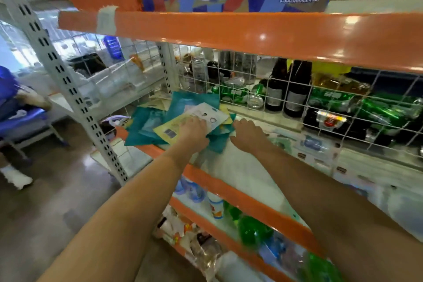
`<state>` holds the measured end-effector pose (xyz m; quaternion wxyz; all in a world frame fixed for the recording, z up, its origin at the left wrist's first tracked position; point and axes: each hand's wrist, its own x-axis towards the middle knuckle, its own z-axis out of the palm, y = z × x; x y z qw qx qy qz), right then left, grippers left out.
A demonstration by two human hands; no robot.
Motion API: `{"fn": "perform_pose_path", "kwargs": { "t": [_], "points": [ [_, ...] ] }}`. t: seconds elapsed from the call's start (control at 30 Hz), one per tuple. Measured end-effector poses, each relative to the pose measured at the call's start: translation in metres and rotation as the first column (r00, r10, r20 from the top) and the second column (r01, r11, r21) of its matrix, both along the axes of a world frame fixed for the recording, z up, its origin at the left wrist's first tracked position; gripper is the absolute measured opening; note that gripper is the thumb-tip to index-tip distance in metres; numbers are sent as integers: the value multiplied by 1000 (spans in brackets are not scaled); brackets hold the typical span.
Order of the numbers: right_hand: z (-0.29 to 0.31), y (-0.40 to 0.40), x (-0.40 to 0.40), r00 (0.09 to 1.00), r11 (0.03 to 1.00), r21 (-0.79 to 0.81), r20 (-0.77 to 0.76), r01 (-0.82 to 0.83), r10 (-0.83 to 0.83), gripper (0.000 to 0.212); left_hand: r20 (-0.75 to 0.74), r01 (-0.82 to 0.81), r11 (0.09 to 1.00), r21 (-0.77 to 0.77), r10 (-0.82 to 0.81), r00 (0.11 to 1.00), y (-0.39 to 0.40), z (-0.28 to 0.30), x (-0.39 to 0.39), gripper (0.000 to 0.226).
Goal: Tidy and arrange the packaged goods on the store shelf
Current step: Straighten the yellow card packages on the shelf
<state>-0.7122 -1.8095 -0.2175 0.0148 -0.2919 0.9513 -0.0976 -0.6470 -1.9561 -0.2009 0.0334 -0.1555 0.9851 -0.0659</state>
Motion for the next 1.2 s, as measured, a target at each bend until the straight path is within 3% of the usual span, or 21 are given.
{"fn": "perform_pose_path", "kwargs": {
  "t": [0.2, 0.53, 0.8, 0.97, 1.1, 1.2],
  "points": [
    [-7, -23, -3, 995, 995, 9, 9, 96, -96, 39, 109, -29, 1000, -7, 30, 994, -30, -13, -16, 79],
    [-11, -37, -6, 994, 991, 70, 4, 111, -112, 42, 184, 12, 998, -61, 0, 983, -29, -9, -29, 67],
    [-2, -33, -7, 997, 993, 81, -3, 80, -80, 39, 239, 90, 995, 42, -97, 966, -42, 4, -34, 57],
    [1, -21, -8, 995, 992, 80, -23, 96, -95, 41, 150, 91, 994, 62, -99, 984, -35, 14, -31, 47],
    [5, -11, -9, 994, 992, 63, -18, 106, -105, 41, -15, 123, 992, -32, -124, 992, -27, 17, -27, 38],
    [6, -2, -8, 992, 991, 46, -25, 124, -123, 39, -125, 102, 995, -2, -102, 987, -21, 21, -28, 31]
  ]
}}
